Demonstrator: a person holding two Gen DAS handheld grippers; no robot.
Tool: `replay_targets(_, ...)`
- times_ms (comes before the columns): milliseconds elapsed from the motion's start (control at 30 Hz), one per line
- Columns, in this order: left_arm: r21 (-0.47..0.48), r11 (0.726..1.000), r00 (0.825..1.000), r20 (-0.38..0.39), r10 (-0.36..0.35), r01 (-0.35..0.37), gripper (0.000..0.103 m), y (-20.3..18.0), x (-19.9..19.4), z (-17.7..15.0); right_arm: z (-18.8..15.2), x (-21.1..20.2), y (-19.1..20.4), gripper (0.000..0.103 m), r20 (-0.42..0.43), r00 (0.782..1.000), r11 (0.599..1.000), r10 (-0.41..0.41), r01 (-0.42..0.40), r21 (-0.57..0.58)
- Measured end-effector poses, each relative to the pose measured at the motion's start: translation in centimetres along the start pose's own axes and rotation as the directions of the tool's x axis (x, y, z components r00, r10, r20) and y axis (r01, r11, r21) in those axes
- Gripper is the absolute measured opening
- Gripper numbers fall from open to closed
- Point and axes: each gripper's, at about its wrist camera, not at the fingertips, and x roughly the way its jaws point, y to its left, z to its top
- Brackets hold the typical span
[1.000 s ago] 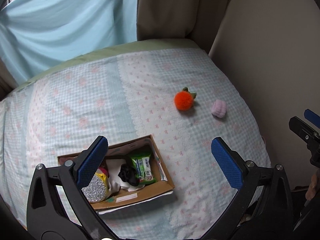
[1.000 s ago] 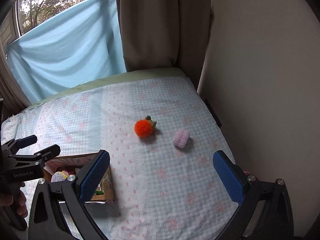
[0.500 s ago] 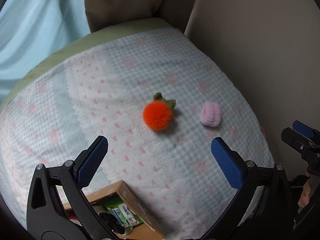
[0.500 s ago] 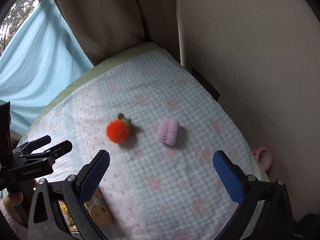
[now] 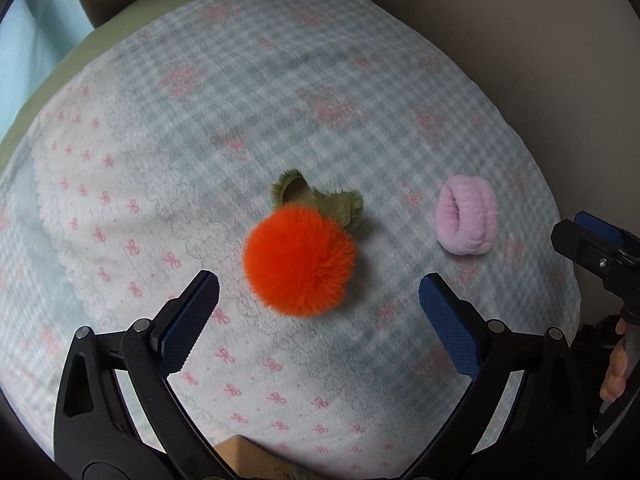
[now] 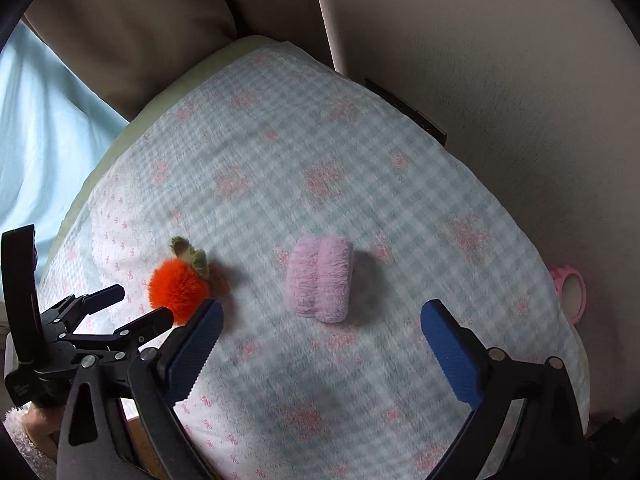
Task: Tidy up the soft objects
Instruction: 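Grasp the orange pompom with the left tool while the right grasps the pink hair tie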
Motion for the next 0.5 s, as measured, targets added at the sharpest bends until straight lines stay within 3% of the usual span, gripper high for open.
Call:
replay_targets(167,0.025,1.0,0.998,-0.056,0.008,-0.007,0.083,0.1,4.2,1.3,1.2,4.6,0.3,0.089,-0.074,0.997,1.0,-0.014,0.013,-0.021)
replay_targets(333,-0.013,1.0,0.995,-0.099,0.018,-0.019,0.078,0.6,7.2,1.6,1.4,8.2,0.7,0.073,-0.117,0.993,0.999,-0.003,-0.001,-0.032)
replay_targets(400,-0.009,1.0,0.996,-0.091,0.021,-0.022,0.071,0.4,7.7,1.9,1.4,9.1,0.8,0.068,-0.128,0.992,0.999,-0.004,-0.001,-0.035)
replay_targets(433,-0.005,1.0,0.996,-0.088,0.023,-0.023,0.061,0.4,7.9,2.0,1.4,9.5,0.9,0.066,-0.13,0.992,0.999,-0.005,0.001,-0.034)
replay_targets(467,-0.002,1.0,0.996,-0.091,0.026,-0.026,0.049,0.3,8.2,2.1,1.4,9.8,1.0,0.06,-0.133,0.991,0.999,-0.008,0.003,-0.034)
replay_targets(500,0.0,0.999,0.994,-0.101,0.039,-0.039,0.045,0.2,8.7,2.2,1.4,10.1,1.0,0.051,-0.138,0.99,1.0,-0.006,0.002,-0.03)
